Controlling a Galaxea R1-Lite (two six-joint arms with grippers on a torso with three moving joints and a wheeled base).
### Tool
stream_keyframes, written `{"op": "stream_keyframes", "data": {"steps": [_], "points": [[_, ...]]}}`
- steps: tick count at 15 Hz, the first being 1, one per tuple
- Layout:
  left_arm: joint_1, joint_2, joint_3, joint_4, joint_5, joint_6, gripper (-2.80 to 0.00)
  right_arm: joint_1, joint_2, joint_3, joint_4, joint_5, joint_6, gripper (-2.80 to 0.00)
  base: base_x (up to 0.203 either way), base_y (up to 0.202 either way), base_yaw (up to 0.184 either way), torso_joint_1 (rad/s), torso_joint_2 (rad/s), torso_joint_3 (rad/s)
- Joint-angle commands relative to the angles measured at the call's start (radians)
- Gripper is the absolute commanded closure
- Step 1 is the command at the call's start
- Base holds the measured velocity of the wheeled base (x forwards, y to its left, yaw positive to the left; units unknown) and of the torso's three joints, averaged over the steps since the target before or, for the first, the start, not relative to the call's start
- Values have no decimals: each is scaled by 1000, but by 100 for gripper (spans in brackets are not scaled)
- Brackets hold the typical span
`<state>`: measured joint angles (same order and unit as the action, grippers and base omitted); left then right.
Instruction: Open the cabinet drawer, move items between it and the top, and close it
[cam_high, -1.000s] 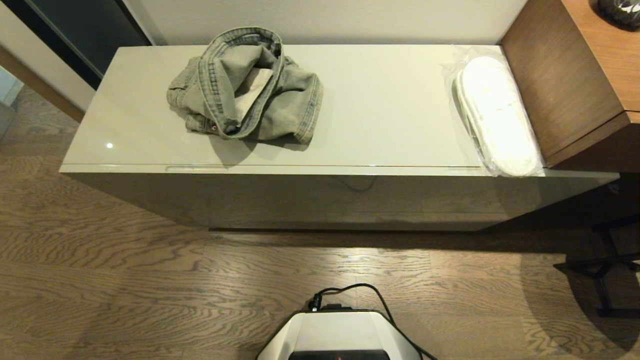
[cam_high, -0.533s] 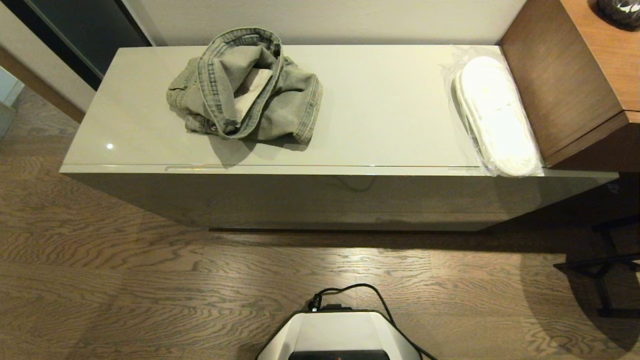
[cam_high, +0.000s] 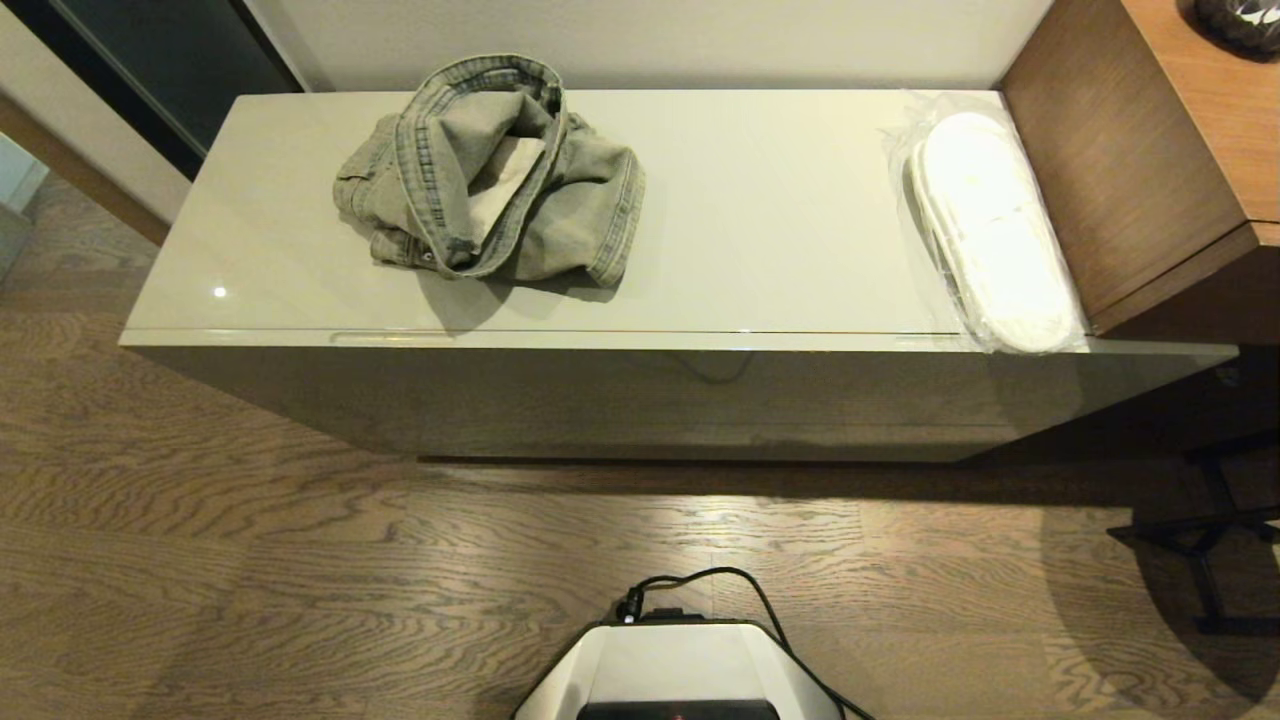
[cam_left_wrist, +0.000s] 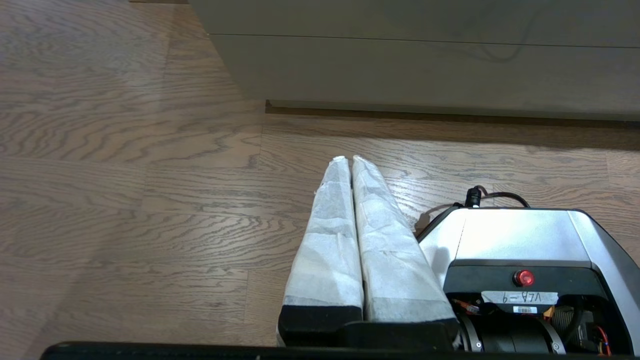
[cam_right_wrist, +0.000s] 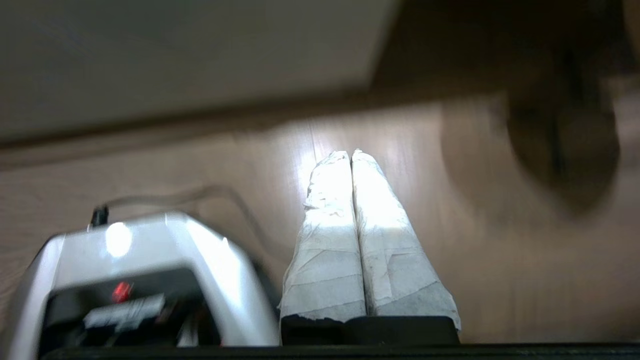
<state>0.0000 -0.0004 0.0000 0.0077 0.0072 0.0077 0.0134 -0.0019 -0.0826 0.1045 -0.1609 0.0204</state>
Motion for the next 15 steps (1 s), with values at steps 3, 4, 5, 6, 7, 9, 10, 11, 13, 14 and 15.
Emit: {"op": "stream_keyframes", "data": {"steps": [3, 4, 5, 6, 7, 9, 10, 11, 13, 14, 15], "points": [[0, -1, 2, 0, 0, 0, 0, 0, -21, 82, -113, 166, -56, 0, 0, 0, 0, 0, 0, 0], [0, 0, 2, 0, 0, 0, 0, 0, -21, 83, -106, 161, -43, 0, 0, 0, 0, 0, 0, 0], [0, 0, 2, 0, 0, 0, 0, 0, -21, 83, -106, 161, -42, 0, 0, 0, 0, 0, 0, 0], [0, 0, 2, 0, 0, 0, 0, 0, -21, 83, -108, 161, -31, 0, 0, 0, 0, 0, 0, 0], [0, 0, 2, 0, 0, 0, 0, 0, -21, 83, -108, 161, -31, 0, 0, 0, 0, 0, 0, 0], [0, 0, 2, 0, 0, 0, 0, 0, -21, 83, -106, 162, -34, 0, 0, 0, 0, 0, 0, 0], [0, 0, 2, 0, 0, 0, 0, 0, -21, 83, -106, 162, -34, 0, 0, 0, 0, 0, 0, 0], [0, 0, 2, 0, 0, 0, 0, 0, -21, 83, -106, 164, -41, 0, 0, 0, 0, 0, 0, 0], [0, 0, 2, 0, 0, 0, 0, 0, -21, 83, -109, 159, -34, 0, 0, 0, 0, 0, 0, 0], [0, 0, 2, 0, 0, 0, 0, 0, -21, 83, -111, 159, -34, 0, 0, 0, 0, 0, 0, 0], [0, 0, 2, 0, 0, 0, 0, 0, -21, 83, -110, 158, -36, 0, 0, 0, 0, 0, 0, 0]]}}
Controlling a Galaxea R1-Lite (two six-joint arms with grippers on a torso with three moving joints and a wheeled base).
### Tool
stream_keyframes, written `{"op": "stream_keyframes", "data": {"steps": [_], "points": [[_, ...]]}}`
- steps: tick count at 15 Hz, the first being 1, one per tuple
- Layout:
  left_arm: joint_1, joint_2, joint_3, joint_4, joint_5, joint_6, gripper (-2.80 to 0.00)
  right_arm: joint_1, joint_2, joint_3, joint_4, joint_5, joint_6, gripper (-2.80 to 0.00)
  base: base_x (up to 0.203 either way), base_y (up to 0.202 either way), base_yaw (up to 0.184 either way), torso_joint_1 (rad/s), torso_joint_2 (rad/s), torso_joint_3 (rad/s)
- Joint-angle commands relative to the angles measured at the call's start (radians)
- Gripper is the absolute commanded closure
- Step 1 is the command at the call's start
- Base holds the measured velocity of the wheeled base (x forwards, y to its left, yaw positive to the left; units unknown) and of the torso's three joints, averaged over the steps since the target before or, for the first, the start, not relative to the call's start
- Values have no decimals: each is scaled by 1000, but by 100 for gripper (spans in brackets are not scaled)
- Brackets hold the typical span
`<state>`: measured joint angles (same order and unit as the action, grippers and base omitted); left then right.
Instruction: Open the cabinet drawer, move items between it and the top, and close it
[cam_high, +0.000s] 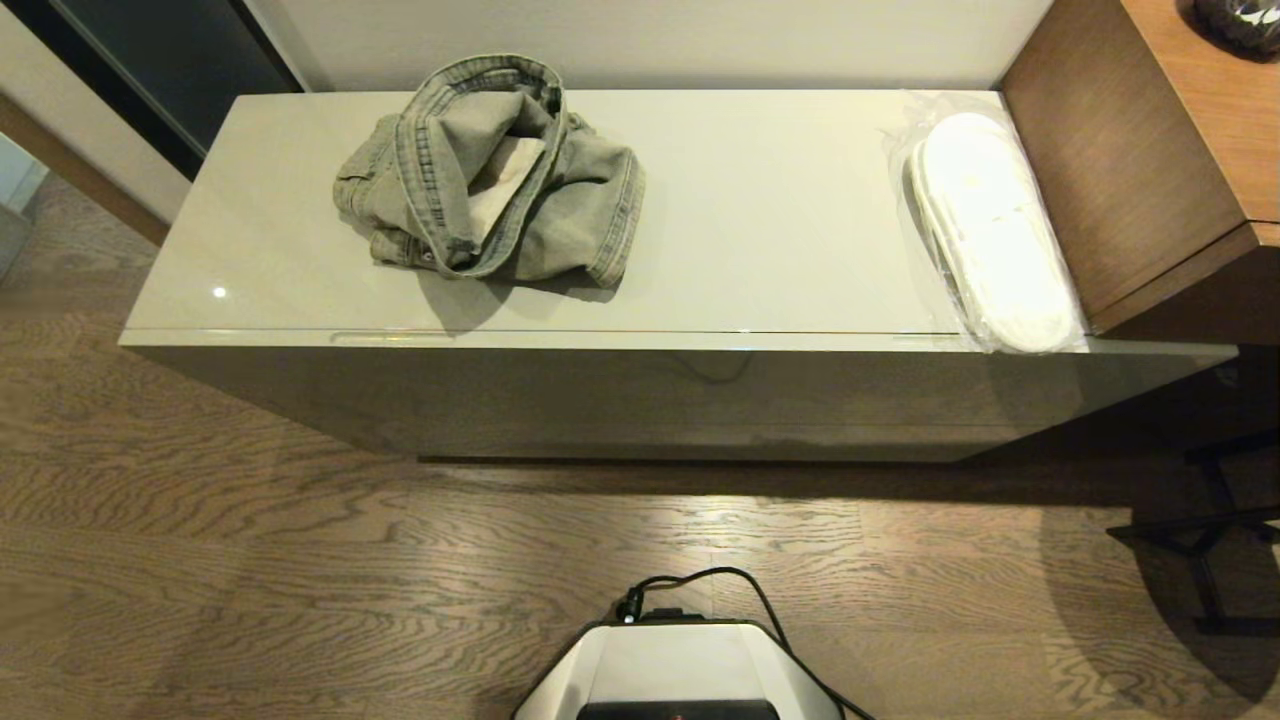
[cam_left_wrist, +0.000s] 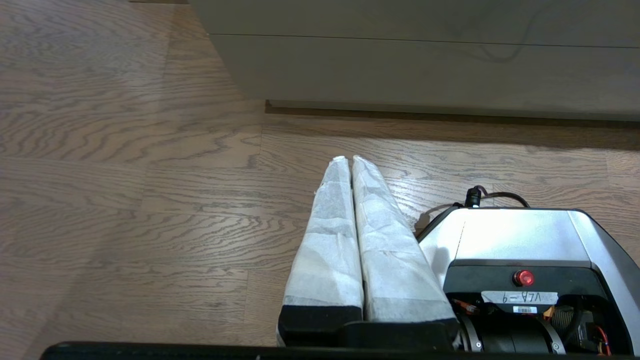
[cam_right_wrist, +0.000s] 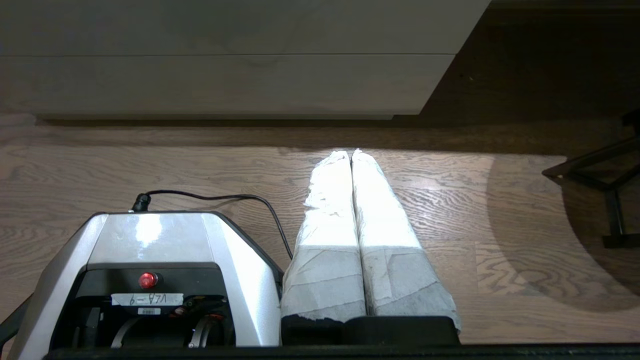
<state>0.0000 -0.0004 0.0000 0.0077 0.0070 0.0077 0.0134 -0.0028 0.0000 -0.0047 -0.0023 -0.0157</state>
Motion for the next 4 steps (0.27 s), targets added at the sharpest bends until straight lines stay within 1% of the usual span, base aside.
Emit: {"op": "stream_keyframes", "data": {"steps": [1, 4], "points": [[0, 0, 2, 0, 1, 0, 0, 0, -20, 0, 3, 1, -2, 0, 0, 0, 0, 0, 0, 0], [0, 0, 2, 0, 1, 0, 0, 0, -20, 0, 2, 1, 10, 0, 0, 0, 0, 0, 0, 0]]}}
